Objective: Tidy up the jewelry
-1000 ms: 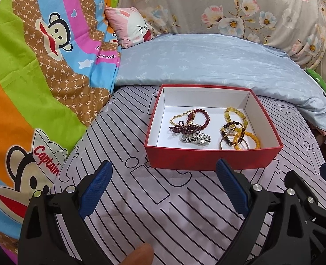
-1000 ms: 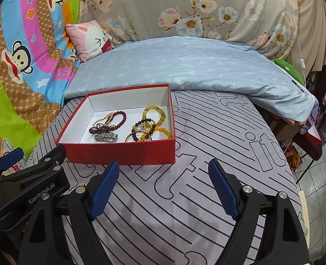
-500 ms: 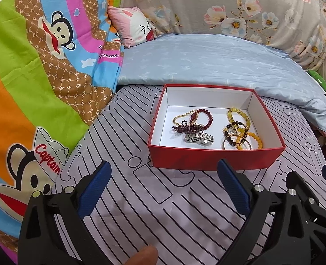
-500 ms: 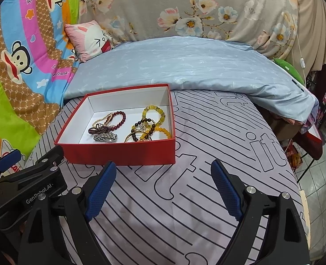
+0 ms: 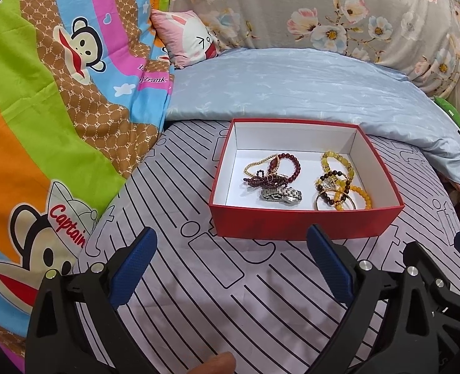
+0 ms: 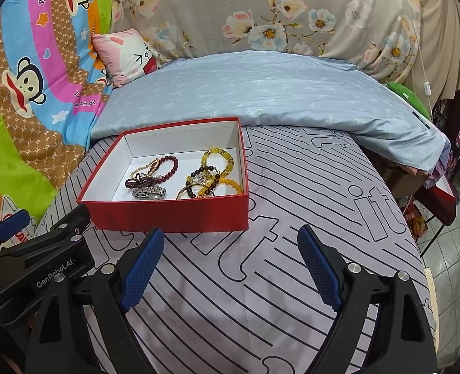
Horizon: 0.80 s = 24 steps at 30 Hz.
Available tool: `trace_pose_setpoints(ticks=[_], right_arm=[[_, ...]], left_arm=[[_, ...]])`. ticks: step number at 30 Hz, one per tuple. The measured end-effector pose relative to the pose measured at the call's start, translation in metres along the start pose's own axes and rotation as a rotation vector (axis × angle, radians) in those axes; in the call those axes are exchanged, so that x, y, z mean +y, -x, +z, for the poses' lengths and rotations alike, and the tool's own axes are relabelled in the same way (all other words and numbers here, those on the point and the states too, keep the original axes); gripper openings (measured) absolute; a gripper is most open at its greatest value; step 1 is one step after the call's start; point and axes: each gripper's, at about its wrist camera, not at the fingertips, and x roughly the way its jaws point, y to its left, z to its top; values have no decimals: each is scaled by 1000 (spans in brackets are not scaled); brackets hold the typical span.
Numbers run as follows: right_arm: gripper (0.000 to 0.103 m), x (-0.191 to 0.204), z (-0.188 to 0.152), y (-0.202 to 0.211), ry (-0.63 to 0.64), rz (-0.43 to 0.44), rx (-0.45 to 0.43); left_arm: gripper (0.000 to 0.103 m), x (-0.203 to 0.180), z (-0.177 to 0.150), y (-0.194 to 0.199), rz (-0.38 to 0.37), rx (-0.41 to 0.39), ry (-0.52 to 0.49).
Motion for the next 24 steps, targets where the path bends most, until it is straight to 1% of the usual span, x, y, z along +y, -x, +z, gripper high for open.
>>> trace_pose_setpoints(ticks=[8,13,18,24], right_arm=[[84,1,-1,0,2,-4,0],[84,3,-2,-1,-6,0,-3],[84,4,-2,-1,-7,-4,-5],[84,3,-3,-2,-2,-11,-2]], left_arm=[[92,-1,-1,0,0,-9,-4],[93,-2,-1,3,2,-30,-2],[93,-2,0,1,-3,-19,1],[93,-3,-2,2,7,-30,-12]])
